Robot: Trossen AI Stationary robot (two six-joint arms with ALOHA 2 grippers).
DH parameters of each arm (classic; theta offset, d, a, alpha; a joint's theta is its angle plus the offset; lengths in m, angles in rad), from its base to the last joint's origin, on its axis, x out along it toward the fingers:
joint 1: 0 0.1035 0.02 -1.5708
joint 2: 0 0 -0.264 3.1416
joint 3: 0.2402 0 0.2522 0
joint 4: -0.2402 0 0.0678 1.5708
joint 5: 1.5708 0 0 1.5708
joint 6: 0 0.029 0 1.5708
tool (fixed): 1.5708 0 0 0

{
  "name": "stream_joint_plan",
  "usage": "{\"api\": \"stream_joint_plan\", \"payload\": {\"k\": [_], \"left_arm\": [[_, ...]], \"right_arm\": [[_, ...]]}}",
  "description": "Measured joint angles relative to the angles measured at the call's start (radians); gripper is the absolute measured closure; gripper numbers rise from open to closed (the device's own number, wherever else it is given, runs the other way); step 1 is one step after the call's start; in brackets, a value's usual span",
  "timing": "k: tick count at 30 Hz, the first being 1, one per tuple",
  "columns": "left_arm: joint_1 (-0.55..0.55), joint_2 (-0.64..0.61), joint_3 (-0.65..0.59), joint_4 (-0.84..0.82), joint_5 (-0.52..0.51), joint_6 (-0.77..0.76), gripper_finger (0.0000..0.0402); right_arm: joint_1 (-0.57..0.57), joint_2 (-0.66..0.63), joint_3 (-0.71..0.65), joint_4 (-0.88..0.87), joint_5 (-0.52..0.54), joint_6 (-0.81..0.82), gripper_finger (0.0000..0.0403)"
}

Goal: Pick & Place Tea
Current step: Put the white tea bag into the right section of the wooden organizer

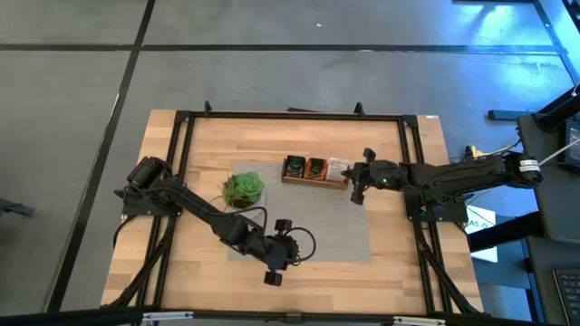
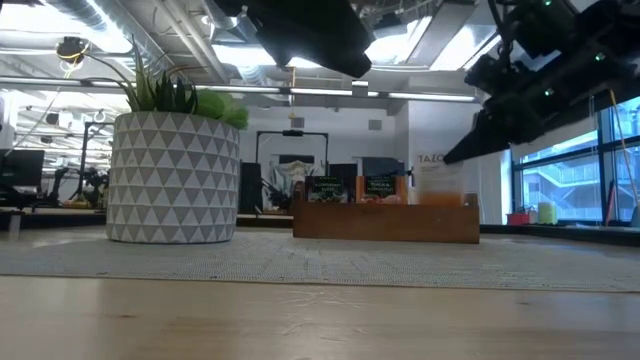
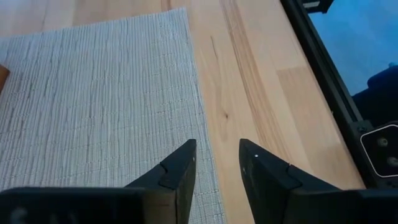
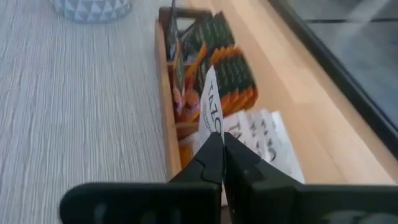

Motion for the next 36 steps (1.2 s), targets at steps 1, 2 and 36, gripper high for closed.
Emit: {"api": "stream_joint_plan", "payload": {"k": [1, 2, 36], "left_arm": [[0.000, 0.000, 0.000, 0.001, 0.000, 0.000, 0.0282], [0.001, 0.000, 0.000, 0.003, 0.000, 0.000, 0.0281], [0.004, -0.036, 0.000, -0.049, -0.053, 0.052, 0.0286]], "right_arm": [[-0.001, 0.002, -0.005, 0.002, -0.001, 0.000, 0.0397], [-0.003, 0.006, -0.011, 0.004, -0.001, 0.000, 0.0397], [-0.003, 0.158, -0.053, 0.156, 0.039, -0.002, 0.0329]]}}
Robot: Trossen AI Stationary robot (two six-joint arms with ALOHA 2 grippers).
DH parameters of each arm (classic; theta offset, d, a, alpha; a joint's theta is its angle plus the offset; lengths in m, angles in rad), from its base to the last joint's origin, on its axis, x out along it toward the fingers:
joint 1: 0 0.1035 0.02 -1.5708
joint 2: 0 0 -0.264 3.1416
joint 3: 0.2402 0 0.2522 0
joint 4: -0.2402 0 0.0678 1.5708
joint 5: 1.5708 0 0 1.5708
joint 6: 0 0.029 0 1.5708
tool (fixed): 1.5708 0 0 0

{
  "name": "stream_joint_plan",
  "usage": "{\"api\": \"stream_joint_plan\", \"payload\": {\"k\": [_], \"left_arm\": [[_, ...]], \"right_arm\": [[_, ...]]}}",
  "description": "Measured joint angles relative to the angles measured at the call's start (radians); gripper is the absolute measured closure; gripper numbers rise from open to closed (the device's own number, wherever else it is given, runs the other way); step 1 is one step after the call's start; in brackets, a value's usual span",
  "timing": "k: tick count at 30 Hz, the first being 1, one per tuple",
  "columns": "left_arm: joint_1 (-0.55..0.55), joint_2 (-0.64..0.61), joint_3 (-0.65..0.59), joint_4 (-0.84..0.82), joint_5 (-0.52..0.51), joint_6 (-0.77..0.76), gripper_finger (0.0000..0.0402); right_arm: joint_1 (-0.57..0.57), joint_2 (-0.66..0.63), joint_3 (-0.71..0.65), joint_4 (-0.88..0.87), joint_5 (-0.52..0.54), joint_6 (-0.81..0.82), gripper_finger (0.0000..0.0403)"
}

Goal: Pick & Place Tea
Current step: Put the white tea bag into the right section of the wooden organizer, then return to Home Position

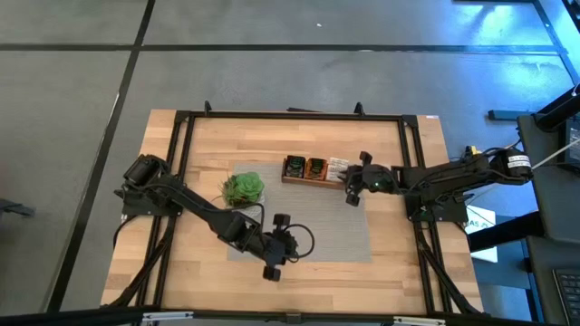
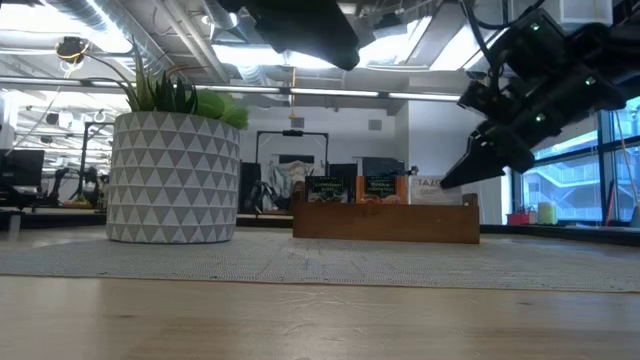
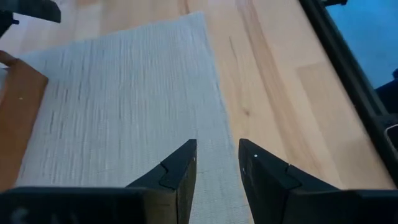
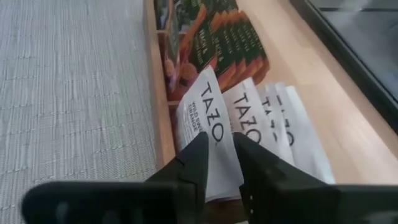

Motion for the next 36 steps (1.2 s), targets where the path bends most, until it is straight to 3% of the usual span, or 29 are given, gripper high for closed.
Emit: {"api": "stream_joint_plan", "payload": {"k": [8, 13, 16, 20, 25, 30, 36], "left_arm": [[0.003, -0.009, 0.000, -0.002, -0.059, -0.064, 0.0282], [0.037, -0.054, -0.004, -0.001, 0.040, -0.099, 0.0285], [0.069, -0.137, -0.070, 0.040, 0.059, -0.103, 0.0285], [0.082, -0.323, -0.252, 0.204, 0.046, -0.133, 0.0282], [0.066, -0.576, -0.577, 0.564, 0.119, -0.143, 0.0283], [0.010, -0.737, -0.864, 0.871, 0.227, -0.204, 0.0282], [-0.072, -0.930, -1.136, 1.140, 0.110, -0.186, 0.0284]], "right_arm": [[0.000, 0.000, 0.058, -0.129, 0.071, 0.040, 0.0311], [0.010, -0.023, 0.135, -0.252, 0.069, 0.074, 0.0307], [0.024, -0.041, 0.183, -0.343, 0.064, 0.055, 0.0306], [0.056, -0.078, 0.224, -0.469, -0.041, 0.152, 0.0306], [0.136, -0.198, 0.157, -0.430, -0.276, 0.191, 0.0306], [0.246, -0.420, 0.036, -0.397, -0.297, 0.318, 0.0306], [0.309, -0.627, -0.061, -0.356, -0.270, 0.395, 0.0306]]}}
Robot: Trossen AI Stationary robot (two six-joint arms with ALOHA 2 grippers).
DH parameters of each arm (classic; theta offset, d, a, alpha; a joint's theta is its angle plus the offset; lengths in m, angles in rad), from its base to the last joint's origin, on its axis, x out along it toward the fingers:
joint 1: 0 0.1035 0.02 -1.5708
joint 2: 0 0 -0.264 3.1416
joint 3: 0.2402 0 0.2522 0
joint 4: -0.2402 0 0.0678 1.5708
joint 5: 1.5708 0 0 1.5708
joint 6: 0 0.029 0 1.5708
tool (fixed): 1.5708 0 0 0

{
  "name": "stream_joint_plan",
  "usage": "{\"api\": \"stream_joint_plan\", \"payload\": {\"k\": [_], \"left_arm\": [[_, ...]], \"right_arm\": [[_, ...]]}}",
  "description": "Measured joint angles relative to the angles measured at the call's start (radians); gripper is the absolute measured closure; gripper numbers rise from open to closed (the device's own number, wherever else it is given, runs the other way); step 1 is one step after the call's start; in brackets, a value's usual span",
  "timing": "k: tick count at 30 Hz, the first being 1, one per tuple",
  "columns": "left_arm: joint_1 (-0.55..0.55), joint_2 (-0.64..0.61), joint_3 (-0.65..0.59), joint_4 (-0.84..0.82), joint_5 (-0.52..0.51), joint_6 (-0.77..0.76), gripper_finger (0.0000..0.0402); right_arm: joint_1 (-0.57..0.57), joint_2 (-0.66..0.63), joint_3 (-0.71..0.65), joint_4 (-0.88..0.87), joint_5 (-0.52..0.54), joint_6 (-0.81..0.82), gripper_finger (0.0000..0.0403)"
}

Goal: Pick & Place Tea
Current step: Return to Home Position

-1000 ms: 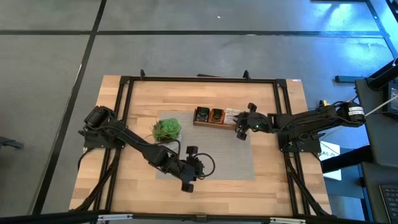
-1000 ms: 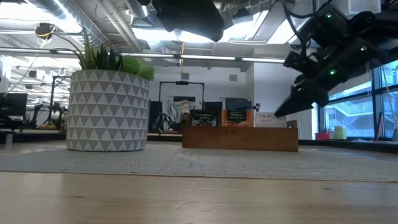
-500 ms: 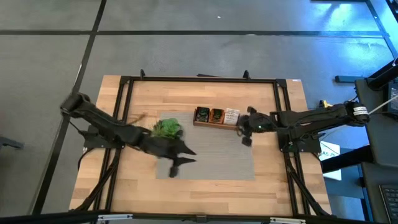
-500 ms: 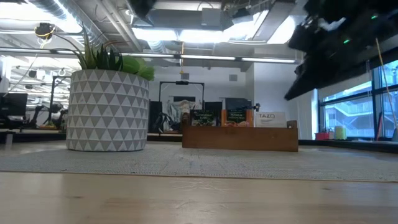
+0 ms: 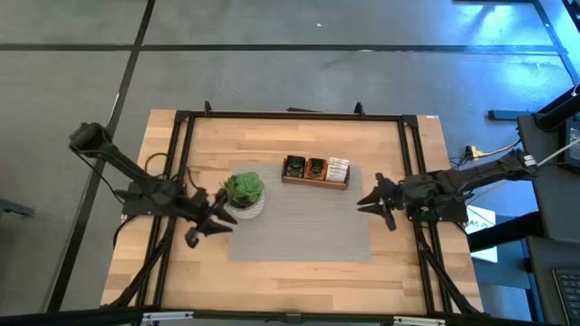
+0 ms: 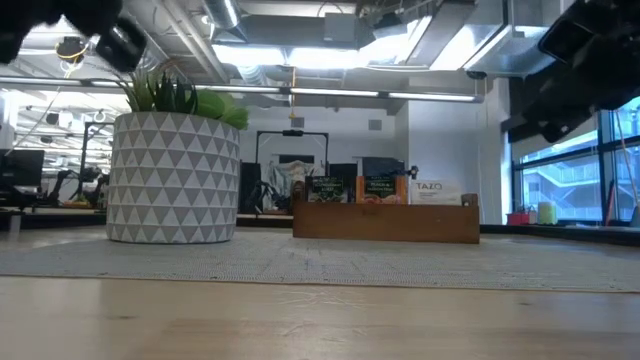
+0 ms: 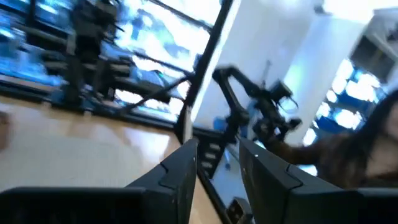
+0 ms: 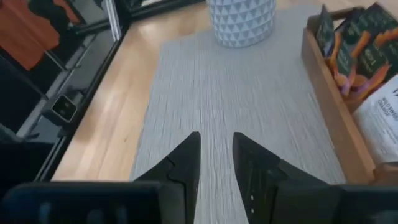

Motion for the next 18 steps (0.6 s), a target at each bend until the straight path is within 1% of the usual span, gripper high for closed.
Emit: {"api": "stream_joint_plan", "payload": {"k": [4, 7, 8, 11, 12, 13, 14, 18], "left_arm": [[-0.015, -0.135, -0.120, 0.019, -0.075, 0.002, 0.0285], [-0.016, -0.230, -0.170, 0.014, -0.072, 0.014, 0.0283], [-0.015, -0.264, -0.170, -0.020, -0.049, 0.021, 0.0282], [-0.016, -0.369, -0.169, -0.173, 0.074, 0.021, 0.0281], [-0.017, -0.400, -0.169, -0.230, 0.089, 0.004, 0.0282], [-0.016, -0.433, -0.169, -0.292, 0.077, -0.012, 0.0282], [-0.016, -0.462, -0.169, -0.357, 0.044, -0.017, 0.0283], [-0.016, -0.557, -0.169, -0.545, -0.104, 0.048, 0.0285]], "right_arm": [[0.003, -0.065, -0.028, 0.002, 0.029, 0.001, 0.0306], [0.003, -0.082, -0.028, 0.005, 0.031, 0.000, 0.0306], [0.003, -0.084, -0.028, 0.007, 0.031, -0.001, 0.0306], [0.003, -0.085, -0.028, 0.007, 0.032, -0.002, 0.0306], [0.002, -0.085, -0.028, 0.007, 0.032, -0.002, 0.0306], [0.002, -0.085, -0.028, 0.007, 0.035, -0.002, 0.0306], [0.002, -0.085, -0.028, 0.007, 0.046, -0.003, 0.0306], [0.002, -0.084, -0.028, 0.007, 0.117, -0.023, 0.0306]]}}
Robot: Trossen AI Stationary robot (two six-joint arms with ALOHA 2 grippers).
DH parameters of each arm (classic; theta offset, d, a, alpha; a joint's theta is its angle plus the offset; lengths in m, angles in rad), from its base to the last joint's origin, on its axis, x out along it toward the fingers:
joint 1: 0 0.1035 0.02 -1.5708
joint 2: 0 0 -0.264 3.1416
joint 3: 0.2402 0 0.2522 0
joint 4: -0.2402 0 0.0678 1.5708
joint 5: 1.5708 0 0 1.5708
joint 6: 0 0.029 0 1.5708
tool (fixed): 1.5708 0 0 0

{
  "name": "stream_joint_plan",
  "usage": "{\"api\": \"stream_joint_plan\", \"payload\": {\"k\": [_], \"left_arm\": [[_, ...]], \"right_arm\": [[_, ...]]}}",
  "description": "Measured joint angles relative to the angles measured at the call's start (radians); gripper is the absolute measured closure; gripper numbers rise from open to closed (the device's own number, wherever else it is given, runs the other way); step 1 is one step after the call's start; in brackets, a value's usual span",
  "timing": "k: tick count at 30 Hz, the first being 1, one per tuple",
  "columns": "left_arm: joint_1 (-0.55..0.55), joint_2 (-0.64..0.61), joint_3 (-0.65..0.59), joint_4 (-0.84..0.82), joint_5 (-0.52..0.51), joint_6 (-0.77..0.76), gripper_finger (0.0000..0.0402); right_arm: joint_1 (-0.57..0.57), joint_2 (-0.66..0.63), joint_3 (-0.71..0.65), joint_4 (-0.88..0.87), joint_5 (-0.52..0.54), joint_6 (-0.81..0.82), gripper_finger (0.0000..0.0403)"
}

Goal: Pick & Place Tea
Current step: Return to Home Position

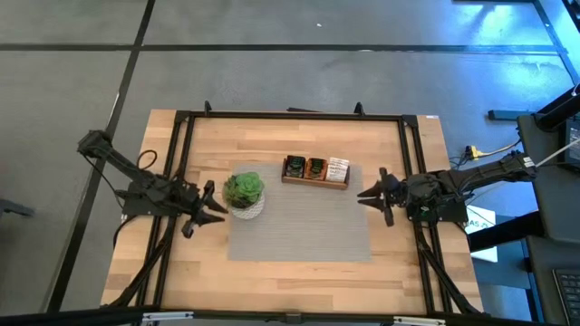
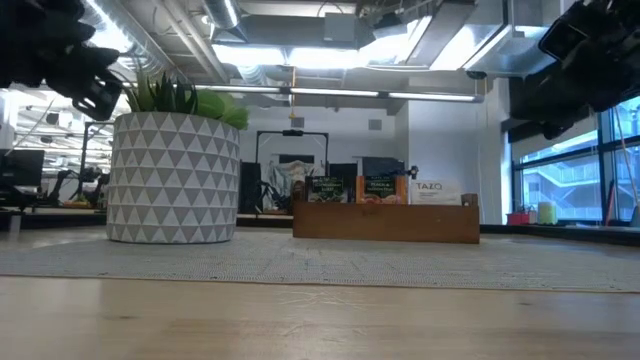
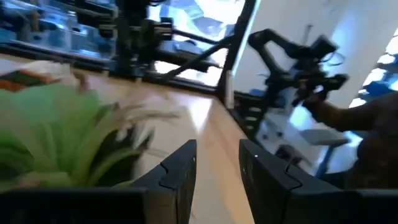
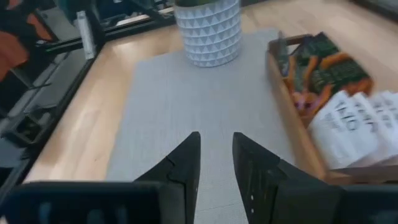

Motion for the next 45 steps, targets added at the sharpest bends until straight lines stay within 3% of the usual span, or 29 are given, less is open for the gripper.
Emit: {"api": "stream_joint_plan", "payload": {"k": [7, 12, 21, 27, 40, 45], "left_arm": [[0.000, -0.179, 0.000, -0.161, 0.024, 0.038, 0.0281], [0.000, -0.322, 0.000, -0.262, 0.125, 0.054, 0.0285], [0.002, -0.318, 0.009, -0.292, 0.167, 0.106, 0.0285], [0.002, -0.317, 0.009, -0.308, 0.261, 0.089, 0.0285], [0.002, -0.277, 0.009, -0.309, 0.265, 0.222, 0.0282], [0.002, -0.250, 0.009, -0.308, 0.260, 0.221, 0.0282]], "right_arm": [[0.000, -0.001, -0.001, 0.049, 0.028, -0.062, 0.0306], [0.000, -0.001, -0.001, 0.064, 0.027, -0.106, 0.0306], [0.000, -0.004, -0.001, 0.064, 0.023, -0.145, 0.0306], [0.000, -0.136, -0.001, 0.030, 0.001, -0.201, 0.0306], [0.000, -0.432, -0.002, -0.182, 0.017, -0.237, 0.0306], [0.000, -0.436, -0.081, -0.095, 0.019, -0.258, 0.0306]]}}
